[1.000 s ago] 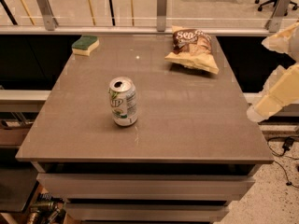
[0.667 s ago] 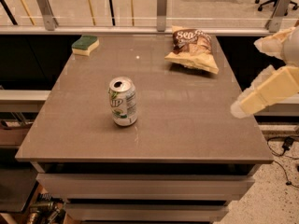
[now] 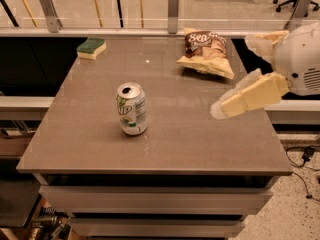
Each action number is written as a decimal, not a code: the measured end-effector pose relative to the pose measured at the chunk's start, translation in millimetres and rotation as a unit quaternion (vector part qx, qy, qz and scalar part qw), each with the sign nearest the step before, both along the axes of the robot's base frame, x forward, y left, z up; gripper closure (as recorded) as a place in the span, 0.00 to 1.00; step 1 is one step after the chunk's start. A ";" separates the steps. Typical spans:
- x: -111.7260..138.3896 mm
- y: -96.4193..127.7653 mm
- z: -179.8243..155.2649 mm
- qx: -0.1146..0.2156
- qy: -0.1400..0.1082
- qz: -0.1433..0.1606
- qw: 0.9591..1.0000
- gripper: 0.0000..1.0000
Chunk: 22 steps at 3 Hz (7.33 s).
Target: Move 7up can near sponge
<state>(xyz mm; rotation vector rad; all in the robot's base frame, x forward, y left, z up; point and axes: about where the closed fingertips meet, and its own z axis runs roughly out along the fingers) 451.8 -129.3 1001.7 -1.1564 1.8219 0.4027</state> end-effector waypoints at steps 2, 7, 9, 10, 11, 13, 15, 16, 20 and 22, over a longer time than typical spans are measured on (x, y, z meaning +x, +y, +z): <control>26.0 51.6 -14.6 0.019 -0.039 0.021 0.999 0.00; 31.6 124.4 -78.4 0.093 -0.025 0.046 0.994 0.00; 42.5 162.7 -106.1 0.092 -0.017 0.066 0.993 0.00; 52.9 177.3 -118.0 0.106 -0.006 0.091 0.990 0.00; 59.1 187.2 -123.0 0.117 0.002 0.107 0.987 0.18; 56.8 191.6 -120.3 0.115 0.000 0.111 0.987 0.64; 54.4 195.7 -117.4 0.114 -0.002 0.115 0.987 1.00; 67.4 199.6 -102.8 0.107 -0.006 0.111 0.988 1.00; 170.2 239.4 -19.6 0.119 -0.035 0.060 0.990 1.00; 229.7 257.2 -18.4 0.125 -0.023 0.019 0.992 1.00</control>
Offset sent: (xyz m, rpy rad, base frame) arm 0.0473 0.0738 -0.0417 -0.0147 -0.0467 0.0341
